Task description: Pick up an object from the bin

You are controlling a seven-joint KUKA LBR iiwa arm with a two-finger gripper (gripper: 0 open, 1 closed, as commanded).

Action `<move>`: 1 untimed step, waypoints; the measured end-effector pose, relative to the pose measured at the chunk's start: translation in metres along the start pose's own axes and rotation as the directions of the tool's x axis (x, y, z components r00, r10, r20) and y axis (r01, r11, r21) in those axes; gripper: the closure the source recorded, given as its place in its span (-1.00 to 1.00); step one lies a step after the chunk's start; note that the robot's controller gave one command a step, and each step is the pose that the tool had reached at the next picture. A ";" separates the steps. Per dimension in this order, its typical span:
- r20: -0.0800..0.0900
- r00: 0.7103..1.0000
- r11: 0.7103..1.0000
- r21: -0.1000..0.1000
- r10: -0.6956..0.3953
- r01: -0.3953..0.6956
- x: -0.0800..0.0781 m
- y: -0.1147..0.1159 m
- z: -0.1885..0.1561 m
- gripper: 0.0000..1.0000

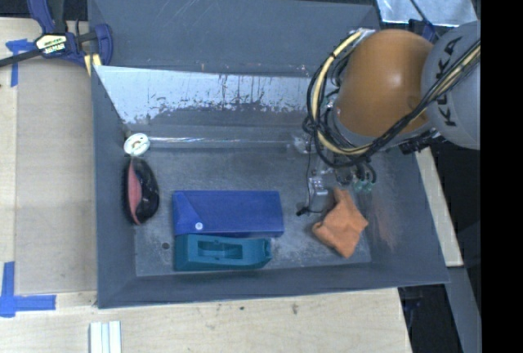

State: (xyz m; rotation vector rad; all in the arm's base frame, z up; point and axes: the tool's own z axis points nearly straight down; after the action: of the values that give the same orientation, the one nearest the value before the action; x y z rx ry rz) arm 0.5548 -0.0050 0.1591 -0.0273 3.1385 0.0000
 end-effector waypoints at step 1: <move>0.002 0.997 0.997 0.001 0.077 -0.077 0.039 0.005 -0.006 -1.00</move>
Offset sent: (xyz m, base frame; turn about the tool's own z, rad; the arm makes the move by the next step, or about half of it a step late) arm -0.0113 -0.0797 -0.0326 -0.2084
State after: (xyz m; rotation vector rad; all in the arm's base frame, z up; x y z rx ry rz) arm 0.5157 -0.0009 0.1648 0.0941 3.1356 -0.0014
